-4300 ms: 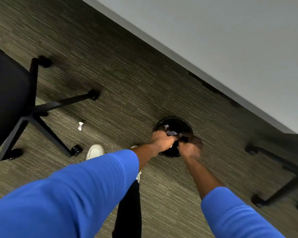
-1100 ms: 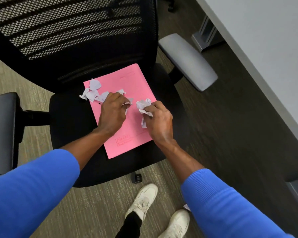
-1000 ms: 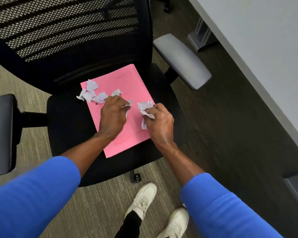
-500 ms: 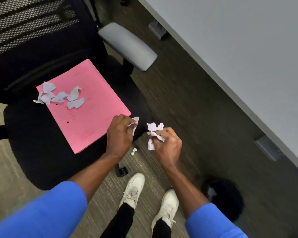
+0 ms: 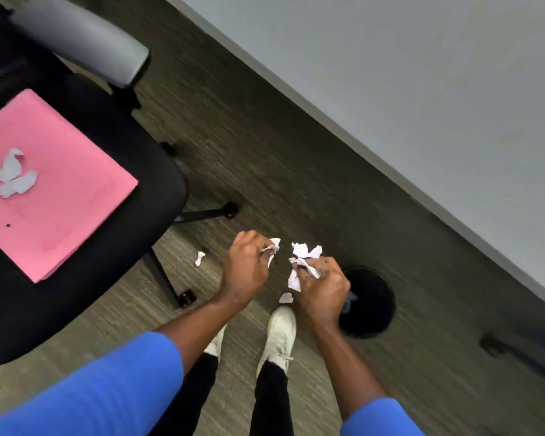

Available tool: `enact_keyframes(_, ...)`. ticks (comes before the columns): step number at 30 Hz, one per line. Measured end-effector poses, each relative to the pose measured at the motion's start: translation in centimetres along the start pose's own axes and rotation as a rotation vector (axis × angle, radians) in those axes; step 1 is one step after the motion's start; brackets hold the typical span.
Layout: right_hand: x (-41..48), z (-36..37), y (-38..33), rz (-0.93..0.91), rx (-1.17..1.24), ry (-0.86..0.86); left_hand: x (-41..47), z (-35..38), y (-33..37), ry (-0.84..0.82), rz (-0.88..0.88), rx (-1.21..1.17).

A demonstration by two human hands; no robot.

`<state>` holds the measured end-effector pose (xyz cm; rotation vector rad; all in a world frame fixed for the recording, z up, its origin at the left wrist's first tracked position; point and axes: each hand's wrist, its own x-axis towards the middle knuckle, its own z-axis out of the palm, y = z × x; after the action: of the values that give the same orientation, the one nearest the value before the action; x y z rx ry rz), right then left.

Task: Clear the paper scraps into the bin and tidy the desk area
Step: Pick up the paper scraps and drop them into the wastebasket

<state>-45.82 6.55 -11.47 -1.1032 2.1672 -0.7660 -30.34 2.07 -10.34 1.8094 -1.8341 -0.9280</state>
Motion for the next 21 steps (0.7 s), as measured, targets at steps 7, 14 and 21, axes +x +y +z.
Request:
enact_keyframes(7,0.8,-6.4,9.0,0.25,-0.118,0.085,-1.6,10.1,5.2,-0.232,-0.039,0.027)
enact_keyframes(14,1.9,-10.1,15.6,0.444,-0.221,0.047,-3.5,18.7,9.4,-0.411,-0.172,-0.021)
enact_keyframes(21,3.4,-10.9,19.3,0.59,-0.153,-0.114,-4.6,22.9,9.8,-0.66,-0.285,-0.127)
